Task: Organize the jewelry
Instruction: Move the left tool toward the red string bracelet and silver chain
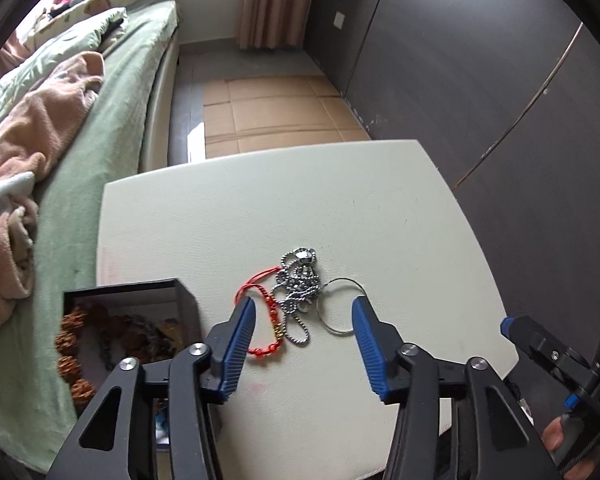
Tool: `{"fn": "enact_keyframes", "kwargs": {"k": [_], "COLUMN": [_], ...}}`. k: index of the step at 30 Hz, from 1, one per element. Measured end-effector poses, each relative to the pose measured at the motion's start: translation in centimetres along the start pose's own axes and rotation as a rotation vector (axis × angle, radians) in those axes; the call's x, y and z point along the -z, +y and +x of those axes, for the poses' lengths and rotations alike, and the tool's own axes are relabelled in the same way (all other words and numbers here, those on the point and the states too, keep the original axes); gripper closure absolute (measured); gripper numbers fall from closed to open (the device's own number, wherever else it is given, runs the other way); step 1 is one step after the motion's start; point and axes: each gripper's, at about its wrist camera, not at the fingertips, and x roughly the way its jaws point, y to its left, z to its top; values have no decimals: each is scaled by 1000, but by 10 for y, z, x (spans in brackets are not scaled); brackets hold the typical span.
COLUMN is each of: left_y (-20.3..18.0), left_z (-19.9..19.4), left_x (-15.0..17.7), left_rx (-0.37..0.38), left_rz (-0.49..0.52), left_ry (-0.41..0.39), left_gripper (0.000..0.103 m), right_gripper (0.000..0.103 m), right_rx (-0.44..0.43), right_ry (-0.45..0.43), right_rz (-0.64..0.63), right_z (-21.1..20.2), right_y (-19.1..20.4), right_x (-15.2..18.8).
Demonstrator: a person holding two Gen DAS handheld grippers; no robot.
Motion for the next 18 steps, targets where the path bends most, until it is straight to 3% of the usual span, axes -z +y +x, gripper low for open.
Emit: {"fn": "enact_keyframes", "kwargs": {"k": [7, 11, 18], "left_y": [-15, -17, -18], "left_z": [40, 58, 81], "left_x": [-14, -21, -22], "left_rx": [-54, -82, -100], "left_rz": [-4, -10, -21], "left_ry": [57, 90, 134], "left_gripper": [54, 64, 66], "right_gripper": [40, 40, 40], "right_rx": [17, 24, 35], "right_ry": [7, 6, 4], "right_rz": [37, 46, 55], "right_z": [3, 3, 2], "right_y": [-24, -29, -36], "right_x": [-6, -7, -7]}}
